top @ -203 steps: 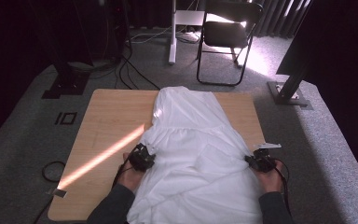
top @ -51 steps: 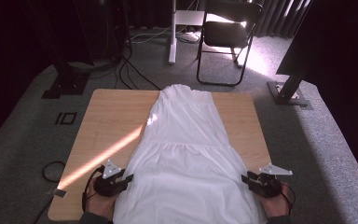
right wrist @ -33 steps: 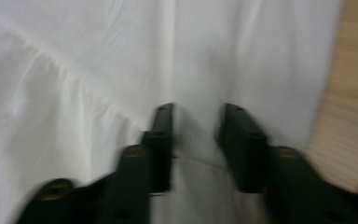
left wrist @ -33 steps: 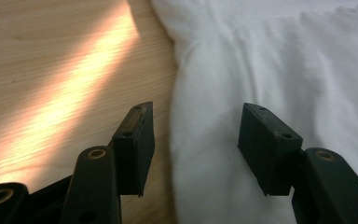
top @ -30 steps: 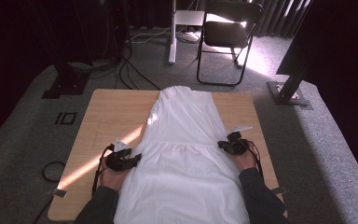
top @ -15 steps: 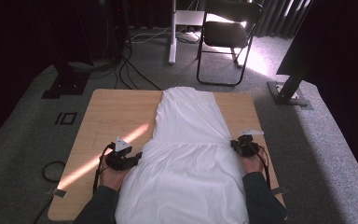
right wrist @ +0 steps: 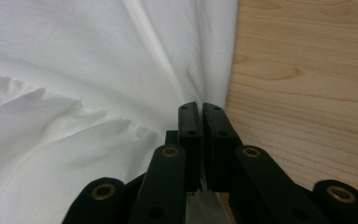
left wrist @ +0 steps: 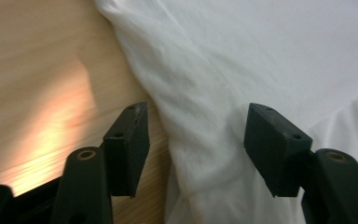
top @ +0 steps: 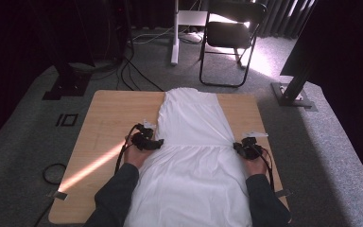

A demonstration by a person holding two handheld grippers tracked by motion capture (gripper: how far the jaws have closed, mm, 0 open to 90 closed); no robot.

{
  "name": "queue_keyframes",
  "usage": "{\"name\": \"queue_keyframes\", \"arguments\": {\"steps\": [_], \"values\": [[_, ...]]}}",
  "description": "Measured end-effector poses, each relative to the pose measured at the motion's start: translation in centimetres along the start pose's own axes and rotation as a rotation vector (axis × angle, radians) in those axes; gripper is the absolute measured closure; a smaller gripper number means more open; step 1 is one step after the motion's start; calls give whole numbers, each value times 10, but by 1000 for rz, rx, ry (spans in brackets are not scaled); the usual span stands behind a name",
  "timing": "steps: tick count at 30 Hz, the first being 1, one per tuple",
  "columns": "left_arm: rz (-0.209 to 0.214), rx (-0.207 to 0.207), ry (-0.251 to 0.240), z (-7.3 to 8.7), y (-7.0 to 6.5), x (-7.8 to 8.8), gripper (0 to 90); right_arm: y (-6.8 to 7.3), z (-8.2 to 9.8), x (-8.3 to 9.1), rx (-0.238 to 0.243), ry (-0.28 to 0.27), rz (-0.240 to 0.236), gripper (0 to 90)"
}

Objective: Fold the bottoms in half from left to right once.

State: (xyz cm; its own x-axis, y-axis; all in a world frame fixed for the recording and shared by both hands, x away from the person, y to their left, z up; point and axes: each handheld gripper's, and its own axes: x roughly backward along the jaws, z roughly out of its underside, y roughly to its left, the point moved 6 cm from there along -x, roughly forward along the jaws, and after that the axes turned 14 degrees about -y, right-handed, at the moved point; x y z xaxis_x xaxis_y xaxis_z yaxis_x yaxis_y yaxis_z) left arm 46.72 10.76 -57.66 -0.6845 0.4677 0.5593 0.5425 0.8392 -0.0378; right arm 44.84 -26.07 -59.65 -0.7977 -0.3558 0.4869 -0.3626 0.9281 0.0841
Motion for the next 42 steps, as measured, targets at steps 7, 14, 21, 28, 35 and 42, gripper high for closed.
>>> {"name": "queue_keyframes", "arguments": {"steps": [7,14,21,28,35,42], "values": [[-27,-53,-14,15,0,5,852,3,3,3,11,-5,-28,867],[5,-74,-23,54,-14,58,859,31,28,38,-15,2,-142,868],[76,-47,-41,98,-40,115,843,66,63,92,9,35,-229,868],[50,-40,-107,82,-32,123,563,71,54,106,69,12,-237,567],[36,-51,-135,56,-29,106,541,73,-13,67,136,-62,-255,806],[53,-45,-86,70,-34,89,540,86,-38,2,151,-21,-260,702]]}}
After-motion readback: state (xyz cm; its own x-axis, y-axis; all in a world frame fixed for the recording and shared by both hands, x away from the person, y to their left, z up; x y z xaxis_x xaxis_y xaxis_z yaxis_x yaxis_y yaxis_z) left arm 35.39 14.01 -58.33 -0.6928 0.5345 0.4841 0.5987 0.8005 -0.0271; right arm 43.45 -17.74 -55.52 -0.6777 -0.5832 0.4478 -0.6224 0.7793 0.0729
